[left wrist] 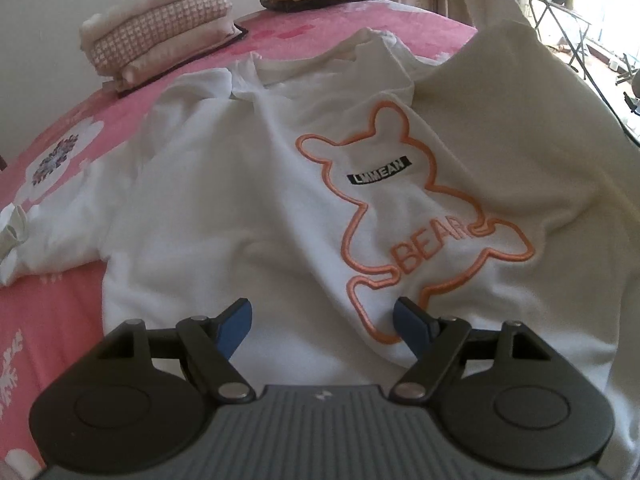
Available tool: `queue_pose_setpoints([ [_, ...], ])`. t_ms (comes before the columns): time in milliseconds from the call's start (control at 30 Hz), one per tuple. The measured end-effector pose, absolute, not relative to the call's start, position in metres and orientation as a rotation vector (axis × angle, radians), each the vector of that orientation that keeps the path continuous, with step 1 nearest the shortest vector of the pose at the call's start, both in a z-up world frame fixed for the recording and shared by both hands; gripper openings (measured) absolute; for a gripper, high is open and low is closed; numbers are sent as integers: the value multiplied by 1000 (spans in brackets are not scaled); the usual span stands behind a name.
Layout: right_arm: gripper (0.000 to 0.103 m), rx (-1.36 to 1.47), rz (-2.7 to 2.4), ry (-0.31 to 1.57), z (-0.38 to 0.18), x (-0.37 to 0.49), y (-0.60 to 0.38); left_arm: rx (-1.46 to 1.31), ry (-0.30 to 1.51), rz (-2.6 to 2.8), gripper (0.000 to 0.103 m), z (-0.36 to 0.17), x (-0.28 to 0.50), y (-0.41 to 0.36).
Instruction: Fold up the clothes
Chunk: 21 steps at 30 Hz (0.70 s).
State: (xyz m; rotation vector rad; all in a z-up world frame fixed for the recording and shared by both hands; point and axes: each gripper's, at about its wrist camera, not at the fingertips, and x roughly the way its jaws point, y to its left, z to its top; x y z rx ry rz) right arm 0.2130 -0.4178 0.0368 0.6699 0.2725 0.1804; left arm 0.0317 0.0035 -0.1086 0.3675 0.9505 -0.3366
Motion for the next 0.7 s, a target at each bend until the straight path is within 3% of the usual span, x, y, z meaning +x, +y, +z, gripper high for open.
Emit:
queue_pose_setpoints([
  [167, 12, 671, 110, 344, -7, 247, -417, 367, 959, -327, 79, -110, 32, 1],
  [233, 14, 673, 115, 485, -39, 262, -410, 367, 962, -323, 79, -109, 31, 1],
  [333, 27, 692, 109, 778, -95, 273, -395, 372, 962, -323, 79, -109, 32, 1],
  [400, 33, 662, 99, 859, -110, 265, -386, 373, 960, -324, 79, -108, 31, 1],
  [467, 59, 621, 100, 876, -110, 249, -381, 365, 959, -325, 80, -108, 31, 3],
  [700, 74, 571, 148, 806, -62, 143, -402, 306, 960, -330, 81, -107, 28, 11],
])
